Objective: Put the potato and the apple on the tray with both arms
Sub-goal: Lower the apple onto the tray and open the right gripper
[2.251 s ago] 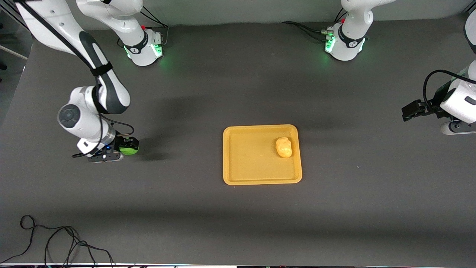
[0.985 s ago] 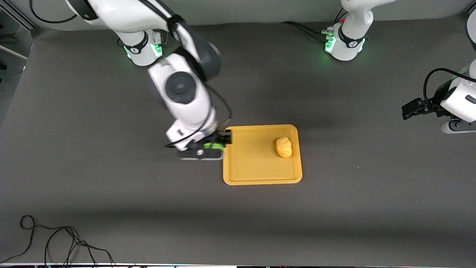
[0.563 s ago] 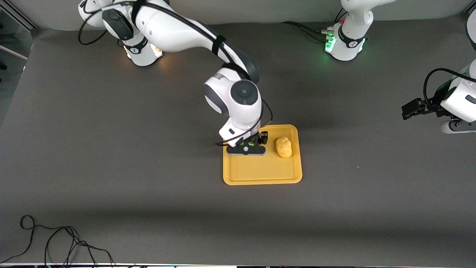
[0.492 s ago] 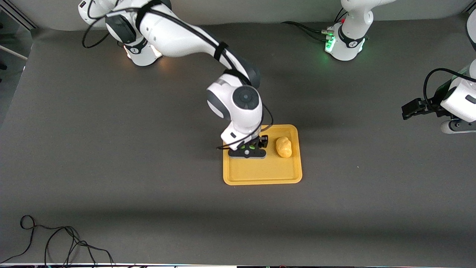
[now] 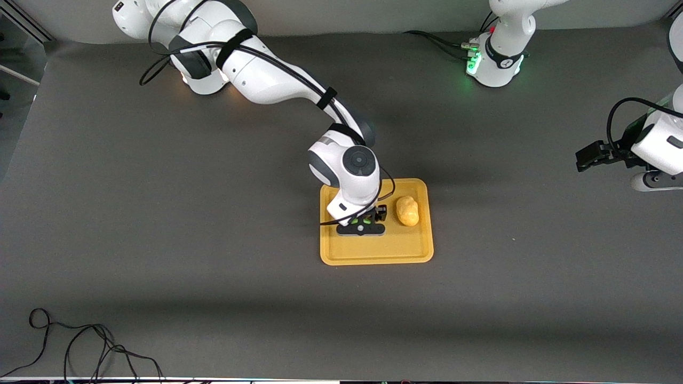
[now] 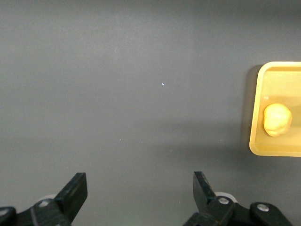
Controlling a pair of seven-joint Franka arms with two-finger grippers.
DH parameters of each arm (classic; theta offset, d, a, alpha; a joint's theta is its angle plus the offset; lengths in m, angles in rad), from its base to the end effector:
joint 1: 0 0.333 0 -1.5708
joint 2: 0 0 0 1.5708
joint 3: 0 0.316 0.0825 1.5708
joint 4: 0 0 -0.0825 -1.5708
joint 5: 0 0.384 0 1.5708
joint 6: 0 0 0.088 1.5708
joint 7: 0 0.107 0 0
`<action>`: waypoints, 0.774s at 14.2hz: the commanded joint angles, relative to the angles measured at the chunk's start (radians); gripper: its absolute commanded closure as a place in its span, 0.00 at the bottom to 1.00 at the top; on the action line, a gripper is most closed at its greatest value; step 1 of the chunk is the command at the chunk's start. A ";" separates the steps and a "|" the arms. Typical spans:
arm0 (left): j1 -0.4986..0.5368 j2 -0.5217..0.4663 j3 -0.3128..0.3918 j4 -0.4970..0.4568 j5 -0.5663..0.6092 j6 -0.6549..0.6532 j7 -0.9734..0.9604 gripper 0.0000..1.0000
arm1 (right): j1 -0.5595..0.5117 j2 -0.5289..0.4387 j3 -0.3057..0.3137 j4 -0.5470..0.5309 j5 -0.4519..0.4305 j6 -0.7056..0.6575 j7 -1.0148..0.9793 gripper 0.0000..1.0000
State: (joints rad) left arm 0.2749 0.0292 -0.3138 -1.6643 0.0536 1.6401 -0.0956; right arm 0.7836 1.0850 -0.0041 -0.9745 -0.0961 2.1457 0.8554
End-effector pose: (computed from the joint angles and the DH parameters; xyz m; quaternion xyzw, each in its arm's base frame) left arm 0.5646 -0.0144 0.5707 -0.9991 -0.0257 0.0244 0.0239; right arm 0.5658 0.5553 0.2013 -0.9981 0.0124 -0.0609 0.0019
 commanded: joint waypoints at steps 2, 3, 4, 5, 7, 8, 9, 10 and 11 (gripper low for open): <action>-0.002 -0.009 0.002 0.008 -0.015 -0.010 0.014 0.00 | 0.006 0.038 -0.001 0.046 -0.020 0.014 0.014 0.42; -0.002 -0.009 0.002 0.008 -0.015 -0.010 0.014 0.00 | 0.006 0.038 -0.001 0.045 -0.020 0.014 0.017 0.20; -0.002 -0.009 0.002 0.008 -0.015 -0.010 0.014 0.00 | 0.006 0.038 0.001 0.046 -0.019 0.016 0.020 0.09; -0.002 -0.009 0.002 0.008 -0.015 -0.010 0.014 0.00 | 0.008 0.038 0.001 0.045 -0.019 0.022 0.020 0.00; -0.002 -0.009 0.002 0.008 -0.015 -0.010 0.014 0.00 | 0.008 0.023 -0.002 0.045 -0.020 0.013 0.016 0.00; -0.002 -0.009 0.002 0.008 -0.015 -0.010 0.014 0.00 | 0.008 0.003 -0.002 0.045 -0.020 -0.007 0.016 0.00; -0.002 -0.009 0.002 0.008 -0.015 -0.010 0.014 0.00 | 0.006 -0.022 -0.004 0.045 -0.020 -0.042 0.014 0.00; -0.002 -0.009 0.002 0.008 -0.015 -0.010 0.014 0.00 | -0.001 -0.060 -0.004 0.045 -0.019 -0.088 0.013 0.00; -0.002 -0.009 0.002 0.008 -0.015 -0.010 0.014 0.00 | -0.006 -0.101 -0.004 0.045 -0.019 -0.136 0.011 0.00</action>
State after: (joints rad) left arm 0.2749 0.0292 -0.3142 -1.6641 0.0490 1.6402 -0.0956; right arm 0.7835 1.0700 -0.0066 -0.9258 -0.0973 2.1043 0.8554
